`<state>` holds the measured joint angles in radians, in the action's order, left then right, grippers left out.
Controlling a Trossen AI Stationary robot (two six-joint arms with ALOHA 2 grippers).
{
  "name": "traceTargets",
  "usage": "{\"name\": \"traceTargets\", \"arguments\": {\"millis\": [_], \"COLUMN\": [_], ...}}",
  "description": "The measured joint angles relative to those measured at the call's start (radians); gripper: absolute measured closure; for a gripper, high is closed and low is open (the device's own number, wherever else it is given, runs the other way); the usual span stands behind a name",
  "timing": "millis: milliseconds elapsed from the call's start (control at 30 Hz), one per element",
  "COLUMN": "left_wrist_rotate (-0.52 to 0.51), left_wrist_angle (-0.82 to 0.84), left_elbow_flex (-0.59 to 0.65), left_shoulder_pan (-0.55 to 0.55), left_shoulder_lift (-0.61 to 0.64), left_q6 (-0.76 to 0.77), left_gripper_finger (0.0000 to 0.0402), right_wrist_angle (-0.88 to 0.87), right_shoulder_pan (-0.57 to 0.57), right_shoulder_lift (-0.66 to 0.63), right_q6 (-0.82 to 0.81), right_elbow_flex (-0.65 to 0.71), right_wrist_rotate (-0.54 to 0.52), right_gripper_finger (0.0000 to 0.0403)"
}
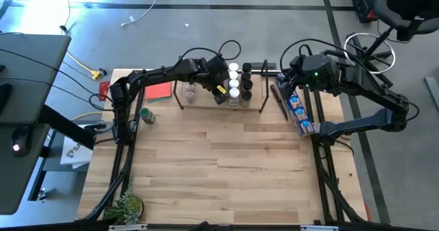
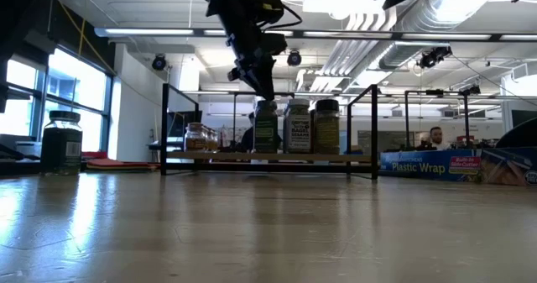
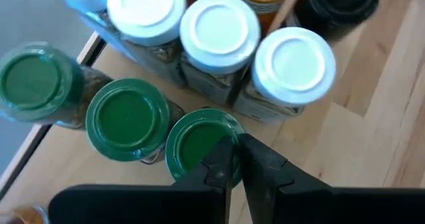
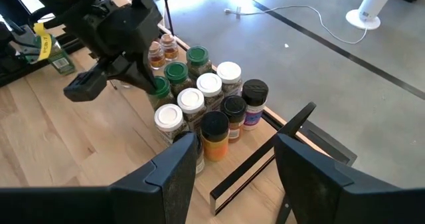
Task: Shelf spices
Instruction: Put the bottom green seasoning bottle on the shelf aligned with the other green seasoning bottles
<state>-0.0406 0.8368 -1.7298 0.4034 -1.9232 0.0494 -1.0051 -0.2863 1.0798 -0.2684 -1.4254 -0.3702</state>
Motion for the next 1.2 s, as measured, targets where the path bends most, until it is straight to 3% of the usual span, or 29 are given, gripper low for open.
{"name": "traceTargets", "arguments": {"millis": [500, 767, 833, 1000, 1200], "left_wrist_rotate": [-0.028, -0.026, 0.004, 0.274, 0.228], "left_wrist_angle": [-0.047, -0.021, -0.014, 0.044, -0.036], "left_elbow_flex": [0.0, -0.045, -0.059, -0.044, 0.087], "left_shoulder_pan": [0.003, 0.016, 0.016, 0.007, -0.03], "left_shoulder_lift": [0.006, 0.056, 0.071, 0.07, 0.058], "left_q6": [0.162, 0.133, 0.083, -0.071, -0.079], "left_gripper_finger": [0.0387, 0.0387, 0.0387, 0.0389, 0.04], "right_wrist_angle": [-0.001, -0.008, -0.008, -0.008, -0.008], "right_shoulder_pan": [0.0, 0.0, 0.0, 0.0, 0.0], "right_shoulder_lift": [0.0, 0.0, 0.0, 0.0, 0.0], "right_q6": [0.026, 0.034, 0.041, 0.045, 0.044], "right_elbow_flex": [0.0, 0.0, 0.0, 0.0, 0.0], "right_wrist_rotate": [0.003, 0.003, 0.003, 0.003, 0.003], "right_gripper_finger": [0.0206, 0.0206, 0.0206, 0.0206, 0.0206]}}
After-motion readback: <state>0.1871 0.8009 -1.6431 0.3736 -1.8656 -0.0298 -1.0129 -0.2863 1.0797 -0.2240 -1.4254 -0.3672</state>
